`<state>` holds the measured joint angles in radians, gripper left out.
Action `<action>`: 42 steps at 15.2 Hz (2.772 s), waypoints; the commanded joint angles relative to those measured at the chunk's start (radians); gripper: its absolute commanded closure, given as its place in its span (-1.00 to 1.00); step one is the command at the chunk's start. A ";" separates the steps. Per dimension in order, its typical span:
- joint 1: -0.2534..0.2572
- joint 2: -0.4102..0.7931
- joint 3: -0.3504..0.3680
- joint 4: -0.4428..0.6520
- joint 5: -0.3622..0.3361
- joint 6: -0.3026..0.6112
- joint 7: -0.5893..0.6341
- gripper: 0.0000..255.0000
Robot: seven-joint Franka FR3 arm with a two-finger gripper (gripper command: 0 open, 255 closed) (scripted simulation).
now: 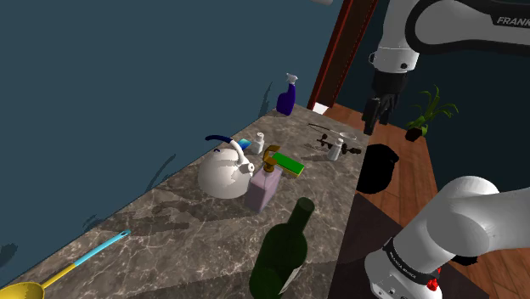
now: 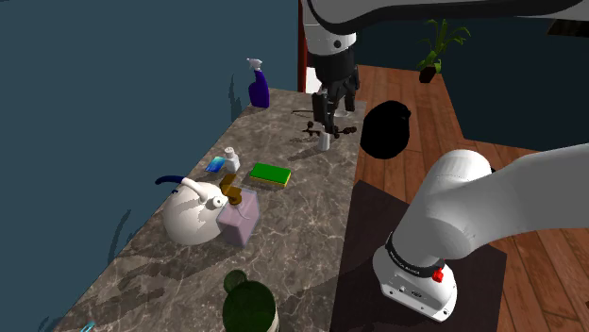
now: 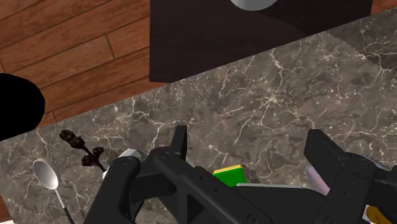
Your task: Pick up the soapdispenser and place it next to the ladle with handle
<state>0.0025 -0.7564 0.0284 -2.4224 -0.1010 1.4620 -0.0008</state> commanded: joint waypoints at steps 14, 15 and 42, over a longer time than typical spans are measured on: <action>0.076 0.298 0.145 0.058 0.197 0.309 0.211 -1.00; 0.081 0.326 0.156 0.071 0.207 0.331 0.225 -1.00; 0.124 0.627 0.252 0.165 0.256 0.611 0.353 1.00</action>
<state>0.1262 -0.1290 0.2804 -2.2575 0.1548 2.0733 0.3526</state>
